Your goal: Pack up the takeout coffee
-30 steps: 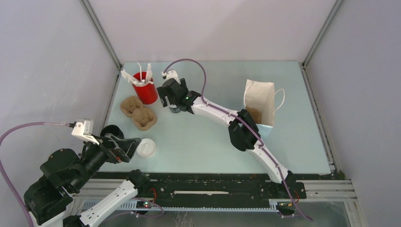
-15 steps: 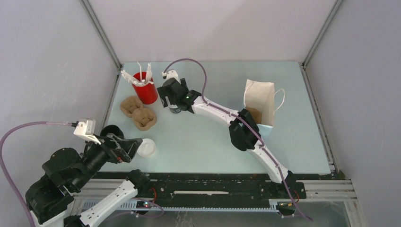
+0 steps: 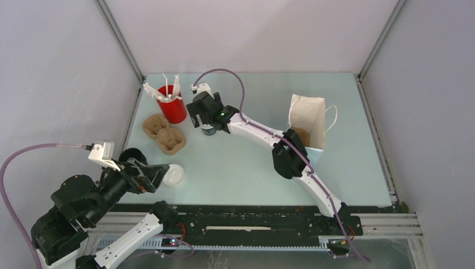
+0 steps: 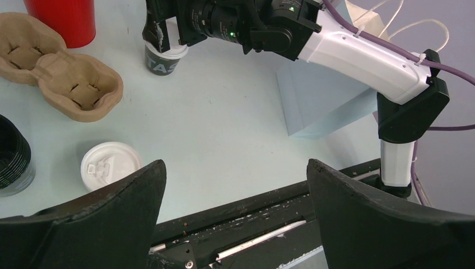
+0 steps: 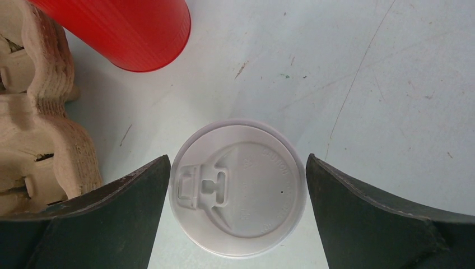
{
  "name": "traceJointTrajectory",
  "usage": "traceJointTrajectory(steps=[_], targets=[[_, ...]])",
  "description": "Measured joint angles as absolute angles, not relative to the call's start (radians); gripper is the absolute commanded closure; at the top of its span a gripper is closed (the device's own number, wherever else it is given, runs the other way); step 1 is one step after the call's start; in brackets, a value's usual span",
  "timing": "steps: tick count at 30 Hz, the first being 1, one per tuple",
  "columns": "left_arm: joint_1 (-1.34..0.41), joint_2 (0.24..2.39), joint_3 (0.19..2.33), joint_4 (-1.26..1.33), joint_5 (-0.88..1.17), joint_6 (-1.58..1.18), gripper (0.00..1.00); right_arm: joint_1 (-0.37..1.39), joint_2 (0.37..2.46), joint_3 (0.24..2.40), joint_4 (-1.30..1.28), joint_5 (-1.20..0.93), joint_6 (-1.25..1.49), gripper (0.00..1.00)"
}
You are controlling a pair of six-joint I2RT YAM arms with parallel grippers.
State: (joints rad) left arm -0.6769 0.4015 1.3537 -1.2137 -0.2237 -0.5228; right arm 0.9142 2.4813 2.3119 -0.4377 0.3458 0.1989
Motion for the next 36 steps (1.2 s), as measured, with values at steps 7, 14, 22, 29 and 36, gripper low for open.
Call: traceJointTrajectory(steps=[7, 14, 22, 29, 36], targets=[[-0.677, 0.402, 1.354, -1.213, -0.224, -0.523, 0.00, 0.910, 2.479, 2.333, -0.454, 0.337, 0.179, 0.00], [-0.677, 0.402, 1.354, -1.204, -0.221, -0.522, 0.00, 0.910, 2.478, 2.333, -0.489, 0.336, 0.177, 0.00], [-0.677, 0.402, 1.354, -1.197, -0.208, -0.523, 0.00, 0.910, 2.461, 2.333, -0.524, 0.323, 0.177, 0.02], [-0.677, 0.402, 1.346, -1.193, -0.206, -0.523, 0.00, 0.910, 2.460, 2.333, -0.543, 0.308, 0.177, 0.05], [-0.677, 0.402, 1.341, -1.192, -0.205, -0.523, 0.00, 0.910, 2.460, 2.333, -0.543, 0.303, 0.176, 0.02]])
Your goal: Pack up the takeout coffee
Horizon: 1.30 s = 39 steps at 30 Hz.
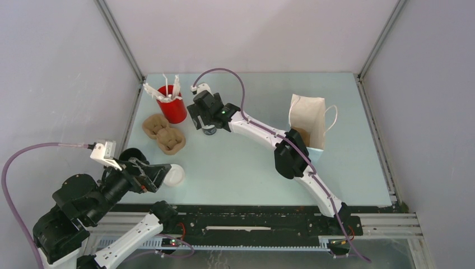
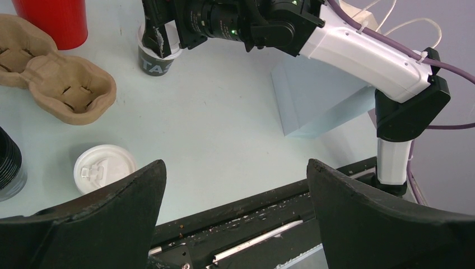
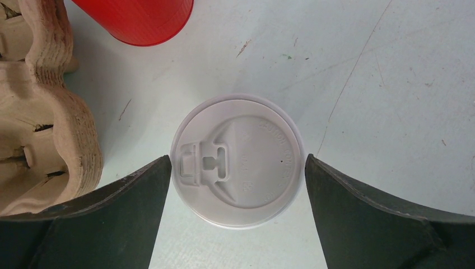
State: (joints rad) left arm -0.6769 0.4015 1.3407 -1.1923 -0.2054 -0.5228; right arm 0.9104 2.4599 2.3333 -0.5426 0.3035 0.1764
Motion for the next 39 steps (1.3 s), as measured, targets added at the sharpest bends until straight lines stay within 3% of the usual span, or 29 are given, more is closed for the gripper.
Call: traceJointTrajectory(steps=[9, 39], targets=[[-0.677, 0.402, 1.341, -1.192, -0.206, -0.523, 0.00, 0.910, 2.460, 2.359, -0.550, 0.299, 0.176, 0.07], [-0.677, 0.415, 1.334, -1.190, -0.197, -0.523, 0.00, 0.907, 2.461, 2.456, -0.702, 0.210, 0.153, 0.01]])
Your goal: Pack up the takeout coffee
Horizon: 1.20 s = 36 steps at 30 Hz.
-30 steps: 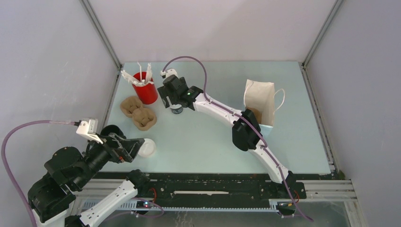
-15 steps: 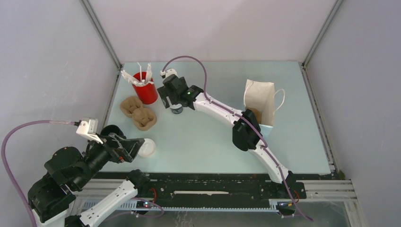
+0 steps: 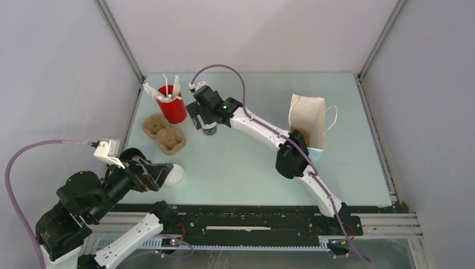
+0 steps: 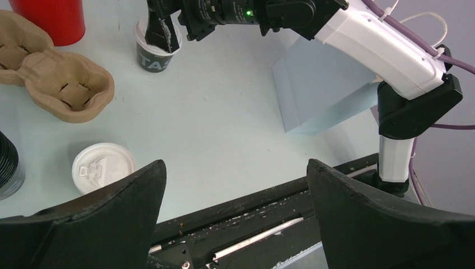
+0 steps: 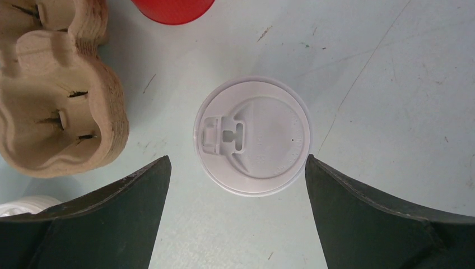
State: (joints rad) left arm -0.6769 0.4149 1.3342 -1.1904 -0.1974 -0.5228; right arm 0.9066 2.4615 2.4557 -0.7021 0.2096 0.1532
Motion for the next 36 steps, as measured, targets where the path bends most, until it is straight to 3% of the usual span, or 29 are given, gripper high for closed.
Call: traceJointTrajectory(steps=[26, 36], targets=[[-0.677, 0.420, 1.334, -1.190, -0.197, -0.522, 0.00, 0.889, 2.509, 2.457, -0.661, 0.207, 0.134, 0.03], [-0.677, 0.428, 1.334, -1.190, -0.197, -0.522, 0.00, 0.888, 2.517, 2.460, -0.653, 0.205, 0.131, 0.15]])
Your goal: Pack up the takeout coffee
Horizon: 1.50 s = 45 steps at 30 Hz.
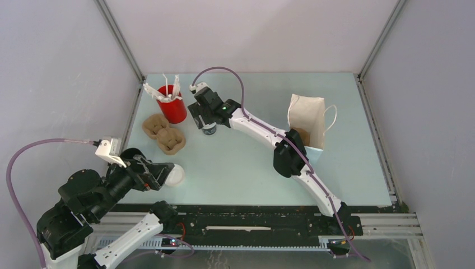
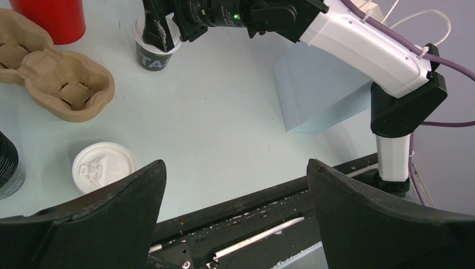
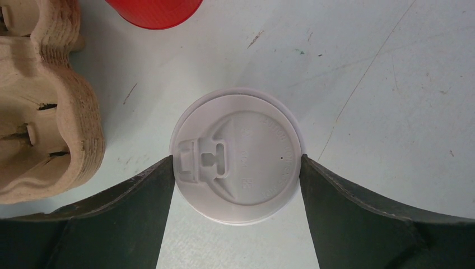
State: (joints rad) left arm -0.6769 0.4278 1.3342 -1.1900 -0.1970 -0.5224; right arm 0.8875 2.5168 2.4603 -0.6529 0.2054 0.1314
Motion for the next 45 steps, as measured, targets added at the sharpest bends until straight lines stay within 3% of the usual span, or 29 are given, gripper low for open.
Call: traceJointTrajectory(steps=[11, 16, 21, 26, 35, 39, 45], targets=[[-0.677, 0.439, 1.334, -1.184, -0.198, -0.522, 0.00, 0.893, 2.509, 2.462, -0.664, 0.231, 0.124, 0.23], [-0.677, 0.458, 1.335, -1.182, -0.204, -0.522, 0.00, 0.904, 2.406, 2.428, -0.692, 0.229, 0.125, 0.25], [-0.677, 0.480, 1.339, -1.174, -0.227, -0.525, 0.00, 0.918, 2.118, 2.312, -0.751, 0.223, 0.148, 0.27], [-0.677, 0.502, 1.339, -1.116, -0.220, -0.561, 0.00, 0.948, 1.686, 2.117, -0.801, 0.212, 0.189, 0.28], [-0.678, 0.735, 1.299, -0.780, 0.030, -0.695, 0.02, 0.968, 0.961, 1.779, -0.891, 0.354, 0.321, 0.32], [-0.719, 0.984, 1.323, -0.604, 0.148, -0.746, 0.01, 0.962, 0.820, 1.767, -0.976, 0.443, 0.363, 0.32], [-0.810, 1.356, 1.509, -0.524, 0.215, -0.751, 0.09, 0.958, 0.778, 1.763, -1.105, 0.506, 0.415, 0.32]])
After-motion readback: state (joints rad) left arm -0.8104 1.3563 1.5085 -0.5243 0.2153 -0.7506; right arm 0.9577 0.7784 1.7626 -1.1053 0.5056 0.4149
